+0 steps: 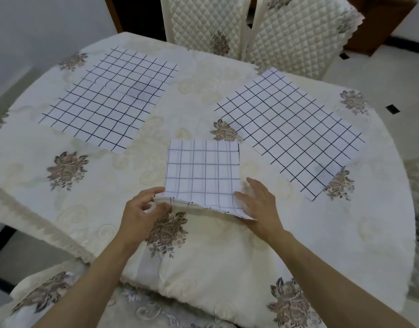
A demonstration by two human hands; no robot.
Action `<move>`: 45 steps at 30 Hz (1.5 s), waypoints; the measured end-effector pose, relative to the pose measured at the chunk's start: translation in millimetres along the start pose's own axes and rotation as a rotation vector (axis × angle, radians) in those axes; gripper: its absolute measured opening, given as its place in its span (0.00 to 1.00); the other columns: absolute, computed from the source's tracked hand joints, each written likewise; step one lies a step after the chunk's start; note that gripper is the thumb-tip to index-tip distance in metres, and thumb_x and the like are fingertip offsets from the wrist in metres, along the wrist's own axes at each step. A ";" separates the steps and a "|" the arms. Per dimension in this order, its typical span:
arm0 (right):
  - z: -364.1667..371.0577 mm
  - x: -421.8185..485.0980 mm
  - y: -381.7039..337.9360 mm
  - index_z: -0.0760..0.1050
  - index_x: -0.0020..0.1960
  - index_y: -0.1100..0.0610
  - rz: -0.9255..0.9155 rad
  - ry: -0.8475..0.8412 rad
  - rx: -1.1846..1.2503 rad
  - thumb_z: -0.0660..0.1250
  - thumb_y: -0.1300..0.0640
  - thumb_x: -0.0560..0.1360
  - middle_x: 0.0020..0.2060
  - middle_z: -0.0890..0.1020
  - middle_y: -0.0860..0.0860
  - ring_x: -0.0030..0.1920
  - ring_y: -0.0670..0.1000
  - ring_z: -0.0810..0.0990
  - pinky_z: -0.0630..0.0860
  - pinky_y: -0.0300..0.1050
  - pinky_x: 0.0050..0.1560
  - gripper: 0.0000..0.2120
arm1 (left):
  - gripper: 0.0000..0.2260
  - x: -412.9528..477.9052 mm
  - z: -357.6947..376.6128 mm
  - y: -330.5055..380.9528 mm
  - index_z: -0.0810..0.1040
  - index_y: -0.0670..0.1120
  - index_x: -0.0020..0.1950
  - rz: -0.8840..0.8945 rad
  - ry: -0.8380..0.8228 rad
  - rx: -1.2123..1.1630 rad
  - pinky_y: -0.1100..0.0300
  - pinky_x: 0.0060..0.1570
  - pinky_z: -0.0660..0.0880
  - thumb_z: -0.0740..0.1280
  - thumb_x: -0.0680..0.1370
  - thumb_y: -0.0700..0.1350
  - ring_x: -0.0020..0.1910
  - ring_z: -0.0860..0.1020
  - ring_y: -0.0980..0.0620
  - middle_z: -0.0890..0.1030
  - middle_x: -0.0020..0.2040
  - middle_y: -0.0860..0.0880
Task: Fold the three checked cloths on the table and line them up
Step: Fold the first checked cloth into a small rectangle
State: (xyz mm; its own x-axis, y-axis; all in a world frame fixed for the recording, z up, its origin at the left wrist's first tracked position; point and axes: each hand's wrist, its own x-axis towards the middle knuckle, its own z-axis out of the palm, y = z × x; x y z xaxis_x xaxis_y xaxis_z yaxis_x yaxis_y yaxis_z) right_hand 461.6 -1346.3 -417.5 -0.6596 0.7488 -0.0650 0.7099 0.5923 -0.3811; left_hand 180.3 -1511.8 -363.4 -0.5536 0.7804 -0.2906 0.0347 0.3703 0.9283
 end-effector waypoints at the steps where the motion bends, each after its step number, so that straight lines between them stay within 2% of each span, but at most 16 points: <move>1: 1.4 0.7 1.0 0.72 0.64 0.43 0.007 -0.015 -0.009 0.76 0.40 0.65 0.74 0.64 0.56 0.74 0.60 0.62 0.69 0.59 0.63 0.30 | 0.12 0.3 0.8 2.0 0.84 0.54 0.55 0.002 0.004 0.001 0.54 0.42 0.70 0.75 0.73 0.42 0.49 0.80 0.45 0.82 0.57 0.53; 4: 1.2 1.7 -1.2 0.76 0.60 0.44 0.012 0.037 0.026 0.75 0.44 0.68 0.73 0.67 0.57 0.72 0.61 0.65 0.68 0.60 0.63 0.22 | 0.09 1.7 1.7 6.1 0.85 0.51 0.51 0.003 0.023 -0.011 0.50 0.41 0.71 0.74 0.74 0.40 0.45 0.79 0.51 0.82 0.58 0.56; 6: 1.5 5.5 -2.3 0.78 0.60 0.46 0.031 0.085 0.048 0.73 0.46 0.72 0.72 0.69 0.55 0.72 0.60 0.66 0.68 0.60 0.65 0.18 | 0.08 3.0 1.8 7.6 0.84 0.50 0.50 -0.006 0.033 -0.037 0.47 0.42 0.74 0.73 0.75 0.39 0.46 0.80 0.50 0.83 0.57 0.55; 10: 7.0 16.1 4.2 0.73 0.69 0.49 0.013 0.071 0.081 0.64 0.39 0.77 0.70 0.71 0.48 0.73 0.53 0.64 0.67 0.57 0.67 0.24 | 0.08 7.2 5.7 13.8 0.84 0.51 0.51 -0.034 0.050 -0.076 0.59 0.43 0.78 0.72 0.76 0.39 0.45 0.82 0.48 0.84 0.53 0.49; 12: 8.2 17.7 5.4 0.71 0.70 0.50 0.038 0.079 0.104 0.66 0.43 0.76 0.70 0.72 0.48 0.74 0.54 0.64 0.68 0.59 0.66 0.24 | 0.08 10.7 7.8 18.4 0.84 0.51 0.50 -0.041 0.059 -0.088 0.62 0.42 0.79 0.72 0.76 0.39 0.44 0.83 0.50 0.85 0.52 0.48; 13: 9.0 17.9 4.8 0.73 0.69 0.50 0.055 0.093 0.109 0.67 0.45 0.76 0.71 0.71 0.49 0.74 0.55 0.64 0.67 0.59 0.66 0.23 | 0.07 12.5 8.7 21.2 0.84 0.51 0.50 -0.043 0.066 -0.096 0.62 0.42 0.80 0.72 0.76 0.39 0.44 0.83 0.50 0.85 0.51 0.49; 15: 7.8 18.4 1.4 0.81 0.57 0.50 0.086 0.105 0.107 0.66 0.45 0.76 0.72 0.70 0.51 0.75 0.56 0.62 0.64 0.59 0.68 0.14 | 0.06 17.2 10.4 25.9 0.83 0.50 0.49 -0.051 0.080 -0.112 0.63 0.40 0.80 0.72 0.76 0.39 0.42 0.84 0.52 0.86 0.49 0.49; 18: 7.4 19.8 -1.5 0.83 0.43 0.51 0.142 0.092 0.150 0.69 0.47 0.76 0.74 0.68 0.51 0.76 0.55 0.59 0.59 0.55 0.69 0.09 | 0.05 27.7 12.2 29.0 0.83 0.51 0.47 -0.056 0.096 -0.106 0.61 0.38 0.79 0.72 0.76 0.40 0.42 0.83 0.49 0.86 0.49 0.49; 21: 5.1 21.4 -4.7 0.83 0.43 0.51 0.192 0.084 0.197 0.68 0.48 0.77 0.75 0.65 0.50 0.77 0.54 0.56 0.55 0.53 0.70 0.09 | 0.03 41.9 11.3 21.2 0.82 0.51 0.42 -0.024 0.121 0.031 0.59 0.51 0.74 0.75 0.74 0.46 0.57 0.79 0.51 0.80 0.61 0.55; 23: 3.3 22.8 -7.3 0.84 0.43 0.51 0.221 0.076 0.225 0.68 0.48 0.77 0.76 0.63 0.49 0.78 0.53 0.55 0.52 0.53 0.71 0.10 | 0.11 48.2 10.1 11.3 0.81 0.53 0.44 -0.029 0.099 0.202 0.55 0.64 0.68 0.77 0.69 0.57 0.70 0.67 0.53 0.72 0.68 0.58; 26: -0.9 25.9 -12.0 0.84 0.43 0.51 0.267 0.061 0.264 0.67 0.48 0.77 0.77 0.61 0.50 0.78 0.52 0.52 0.50 0.53 0.71 0.10 | 0.20 49.9 9.3 1.1 0.80 0.57 0.41 -0.066 0.067 0.452 0.47 0.71 0.60 0.71 0.59 0.70 0.75 0.56 0.50 0.63 0.75 0.56; 29: -4.7 28.7 -15.2 0.83 0.43 0.50 0.276 0.046 0.283 0.67 0.49 0.78 0.78 0.58 0.52 0.79 0.53 0.50 0.50 0.54 0.72 0.09 | 0.16 50.0 10.1 -5.5 0.80 0.55 0.39 -0.087 0.021 0.614 0.48 0.71 0.56 0.72 0.60 0.65 0.76 0.52 0.49 0.58 0.79 0.53; 33: -8.1 34.4 -16.9 0.81 0.39 0.51 0.314 -0.009 0.278 0.65 0.48 0.78 0.79 0.55 0.53 0.79 0.53 0.47 0.49 0.54 0.73 0.12 | 0.06 54.9 11.4 -11.4 0.79 0.55 0.39 -0.087 0.049 0.689 0.44 0.69 0.59 0.73 0.73 0.54 0.75 0.53 0.48 0.59 0.79 0.53; 38: -13.3 39.5 -21.2 0.74 0.36 0.49 0.328 0.032 0.311 0.67 0.50 0.77 0.78 0.58 0.53 0.79 0.53 0.48 0.50 0.54 0.72 0.12 | 0.08 62.2 11.9 -3.8 0.77 0.56 0.37 -0.088 0.065 0.637 0.44 0.69 0.58 0.71 0.76 0.50 0.75 0.54 0.49 0.62 0.77 0.53; 42: -17.4 47.8 -21.0 0.76 0.39 0.50 0.312 0.082 0.340 0.69 0.48 0.76 0.76 0.63 0.50 0.78 0.51 0.51 0.53 0.57 0.70 0.09 | 0.09 64.5 11.1 -5.5 0.77 0.54 0.35 -0.048 0.087 0.606 0.44 0.69 0.57 0.71 0.76 0.48 0.75 0.54 0.51 0.63 0.77 0.54; 45: -21.4 53.7 -22.1 0.78 0.42 0.46 0.286 0.117 0.384 0.73 0.49 0.72 0.70 0.68 0.44 0.74 0.47 0.57 0.55 0.51 0.66 0.04 | 0.09 65.9 10.3 -8.6 0.78 0.53 0.35 -0.011 0.121 0.608 0.48 0.66 0.59 0.72 0.75 0.46 0.72 0.58 0.49 0.67 0.73 0.55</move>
State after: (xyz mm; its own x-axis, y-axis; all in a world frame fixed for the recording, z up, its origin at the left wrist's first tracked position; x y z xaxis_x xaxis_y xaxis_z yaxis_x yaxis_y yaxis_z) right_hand 415.8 -1312.8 -392.8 -0.4038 0.9068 -0.1213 0.7019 0.2220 -0.6768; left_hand 152.1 -1458.3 -393.0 -0.6454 0.7258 -0.2380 0.4767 0.6263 0.6169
